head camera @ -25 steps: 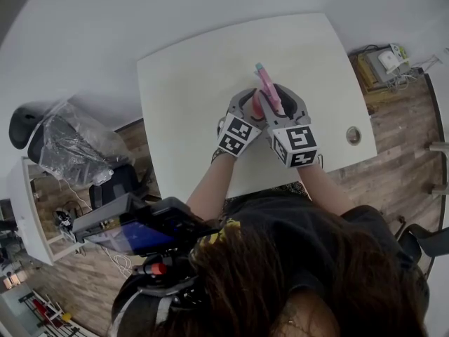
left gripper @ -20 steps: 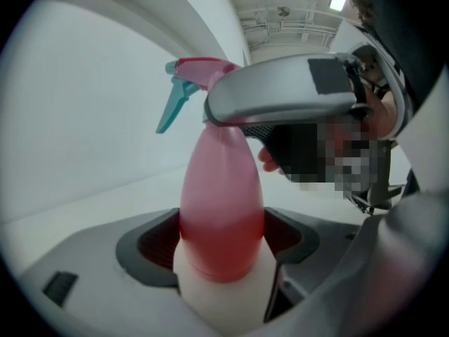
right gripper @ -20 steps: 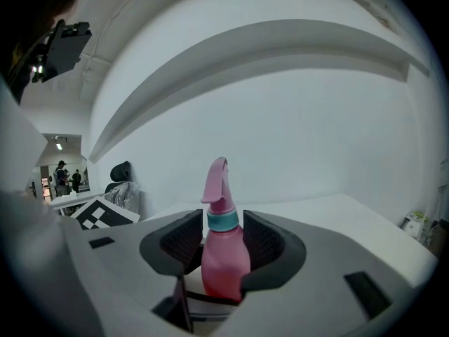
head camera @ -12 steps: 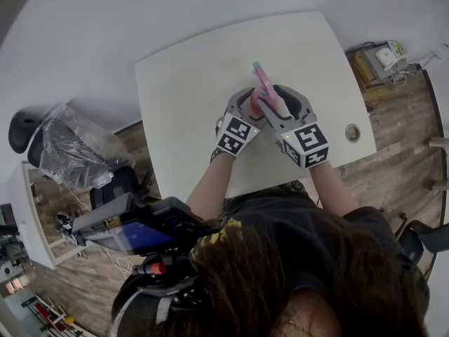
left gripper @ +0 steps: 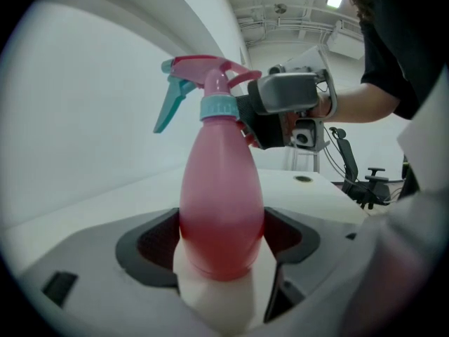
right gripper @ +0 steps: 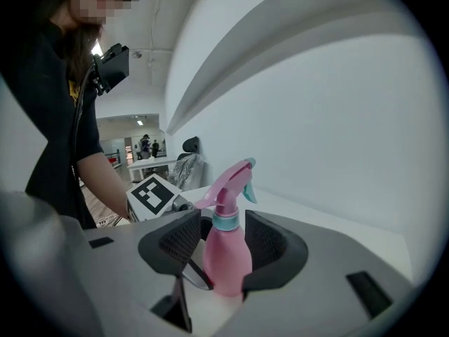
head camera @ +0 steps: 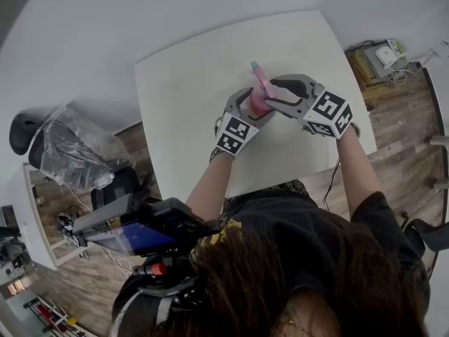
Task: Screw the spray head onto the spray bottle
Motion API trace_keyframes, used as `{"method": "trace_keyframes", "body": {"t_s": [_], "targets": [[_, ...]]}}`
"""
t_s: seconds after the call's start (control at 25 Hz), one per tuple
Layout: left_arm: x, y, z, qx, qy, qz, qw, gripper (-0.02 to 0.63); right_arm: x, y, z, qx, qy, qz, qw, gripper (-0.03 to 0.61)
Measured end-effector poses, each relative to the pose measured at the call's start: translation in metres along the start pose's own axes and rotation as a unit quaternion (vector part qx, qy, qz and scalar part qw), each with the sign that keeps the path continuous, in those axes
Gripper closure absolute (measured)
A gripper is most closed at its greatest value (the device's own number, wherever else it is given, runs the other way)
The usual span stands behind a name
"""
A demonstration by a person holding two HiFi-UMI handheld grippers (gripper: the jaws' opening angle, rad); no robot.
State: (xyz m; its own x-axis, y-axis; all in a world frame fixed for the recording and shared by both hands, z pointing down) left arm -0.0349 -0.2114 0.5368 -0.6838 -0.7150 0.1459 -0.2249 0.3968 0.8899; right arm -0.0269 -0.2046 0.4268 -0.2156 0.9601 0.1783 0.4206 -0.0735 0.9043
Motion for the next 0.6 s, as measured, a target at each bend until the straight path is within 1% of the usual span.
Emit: {"method": "trace_keyframes", "body": {"t_s": [0.12, 0.24, 0.32, 0.36, 0.44, 0.6], "targets": [[0.0, 0.0, -0.0003, 0.005, -0.001, -0.005, 1.0, 0.243, -0.0042, -0.0002, -0.0031, 0.011, -0.033, 0.01, 0.999, 0.396], [0.0002, -0.001, 0.0, 0.008, -0.003, -0.008, 0.9999, 0.242, -0.0079, -0.0024, -0.0062, 0.024, -0.056, 0.025, 0.998, 0.397], [0.001, -0.0007, 0.0003, 0.009, -0.004, -0.009, 0.9999, 0.242, -0.008, -0.0033, -0.0085, 0.027, -0.064, 0.031, 0.997, 0.433], [0.0014, -0.0003, 0.0003, 0.009, -0.004, -0.008, 0.9999, 0.242, -0.0073, -0.0035, -0.0094, 0.025, -0.065, 0.031, 0.997, 0.45], [0.0023, 0.0002, 0.0002, 0.009, -0.004, -0.008, 0.9999, 0.242, -0.0064, -0.0035, -0.0102, 0.017, -0.059, 0.026, 0.998, 0.453], [0.0017, 0.0007, 0.0007, 0.009, -0.004, -0.008, 0.9999, 0.242, -0.0052, -0.0025, -0.0085, 0.009, -0.024, 0.015, 1.0, 0.456]]}}
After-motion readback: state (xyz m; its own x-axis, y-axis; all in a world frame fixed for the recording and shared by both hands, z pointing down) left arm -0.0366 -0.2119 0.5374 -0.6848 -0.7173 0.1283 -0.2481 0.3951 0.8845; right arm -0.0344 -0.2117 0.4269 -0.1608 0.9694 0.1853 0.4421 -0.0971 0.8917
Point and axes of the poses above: the fingertips, and each gripper's own axes: z backward along the fingers, x to its left, y out of its underside, the point moved 1 cm from there along z, backward along the fingers, and after that the axes turned 13 degrees about z, right-handed, at the moved point
